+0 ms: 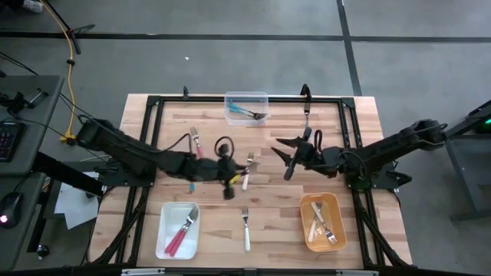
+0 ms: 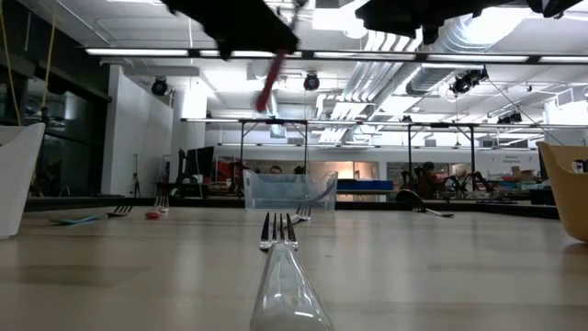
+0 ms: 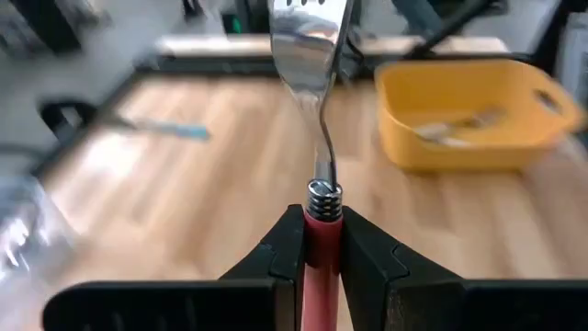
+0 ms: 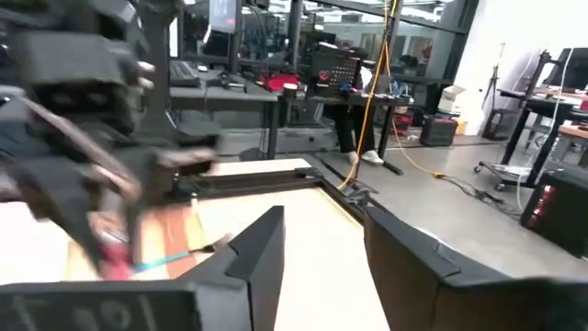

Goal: Sort silverware by color (type)
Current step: Put the red fork into the white bin, then put the blue fork into the transparent bin

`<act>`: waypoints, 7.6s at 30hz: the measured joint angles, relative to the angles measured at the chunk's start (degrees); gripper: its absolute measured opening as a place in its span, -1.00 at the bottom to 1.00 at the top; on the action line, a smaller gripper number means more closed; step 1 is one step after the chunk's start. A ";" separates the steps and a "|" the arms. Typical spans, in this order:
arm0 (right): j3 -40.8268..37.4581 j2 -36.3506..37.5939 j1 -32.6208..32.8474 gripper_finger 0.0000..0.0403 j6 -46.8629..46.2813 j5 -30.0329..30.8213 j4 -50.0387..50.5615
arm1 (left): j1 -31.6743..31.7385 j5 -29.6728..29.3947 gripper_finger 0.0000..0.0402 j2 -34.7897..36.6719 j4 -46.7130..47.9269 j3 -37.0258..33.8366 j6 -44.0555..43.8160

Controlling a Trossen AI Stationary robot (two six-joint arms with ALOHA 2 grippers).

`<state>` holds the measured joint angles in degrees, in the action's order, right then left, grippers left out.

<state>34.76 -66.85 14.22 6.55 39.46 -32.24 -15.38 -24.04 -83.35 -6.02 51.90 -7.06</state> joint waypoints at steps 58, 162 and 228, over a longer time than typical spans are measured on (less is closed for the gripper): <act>0.02 2.76 -7.32 -1.00 -7.10 -4.41 16.15 | -40.32 16.21 -0.84 -5.57 45.07 0.35 -94.78; -0.02 -14.63 -54.25 -0.26 -40.20 -17.38 44.83 | 13.88 23.88 -1.00 12.76 -40.14 -34.36 3.23; 72.84 -58.25 -42.95 -0.92 -3.59 -36.37 65.22 | 13.86 23.57 -1.00 12.76 -36.65 -34.36 4.78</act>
<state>107.61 -125.10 -28.74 2.96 3.09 32.98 -1.52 -0.47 -70.59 -42.68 17.54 -2.28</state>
